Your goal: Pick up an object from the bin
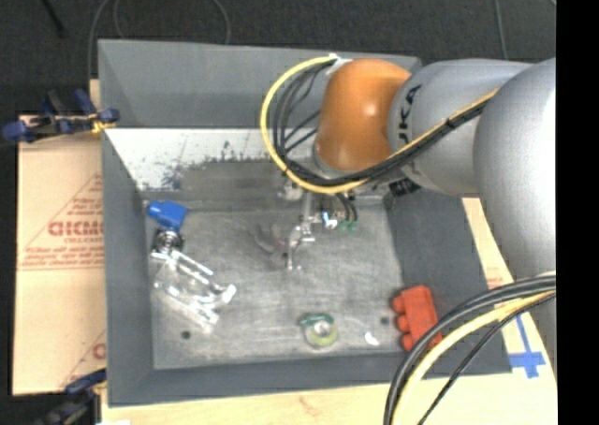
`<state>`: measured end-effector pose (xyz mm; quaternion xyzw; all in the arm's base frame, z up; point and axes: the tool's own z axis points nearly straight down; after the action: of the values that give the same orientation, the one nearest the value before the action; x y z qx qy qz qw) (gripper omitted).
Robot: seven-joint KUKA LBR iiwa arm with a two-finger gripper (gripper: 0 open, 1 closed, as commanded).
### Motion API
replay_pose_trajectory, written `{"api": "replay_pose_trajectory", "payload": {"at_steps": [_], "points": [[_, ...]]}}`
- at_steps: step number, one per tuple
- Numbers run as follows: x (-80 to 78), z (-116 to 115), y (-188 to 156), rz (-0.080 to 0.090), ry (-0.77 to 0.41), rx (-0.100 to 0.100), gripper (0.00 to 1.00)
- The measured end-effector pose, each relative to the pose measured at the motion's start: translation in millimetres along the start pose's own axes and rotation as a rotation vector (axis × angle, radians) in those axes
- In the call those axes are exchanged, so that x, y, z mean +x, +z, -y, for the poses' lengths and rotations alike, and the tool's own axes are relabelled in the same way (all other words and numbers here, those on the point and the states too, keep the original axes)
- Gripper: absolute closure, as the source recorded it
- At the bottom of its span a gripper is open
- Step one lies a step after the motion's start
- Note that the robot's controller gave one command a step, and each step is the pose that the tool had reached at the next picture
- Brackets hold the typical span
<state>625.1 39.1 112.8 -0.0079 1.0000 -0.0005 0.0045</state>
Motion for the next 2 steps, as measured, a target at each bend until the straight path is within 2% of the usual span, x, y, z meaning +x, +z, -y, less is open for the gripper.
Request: {"api": "replay_pose_trajectory", "payload": {"at_steps": [1, 2], "points": [[8.5, -15.4, 39.4, 0.003, -0.002, -0.002, 0.00], [5.8, -14.5, 36.4, 0.000, -0.002, -0.002, 0.00]]}}
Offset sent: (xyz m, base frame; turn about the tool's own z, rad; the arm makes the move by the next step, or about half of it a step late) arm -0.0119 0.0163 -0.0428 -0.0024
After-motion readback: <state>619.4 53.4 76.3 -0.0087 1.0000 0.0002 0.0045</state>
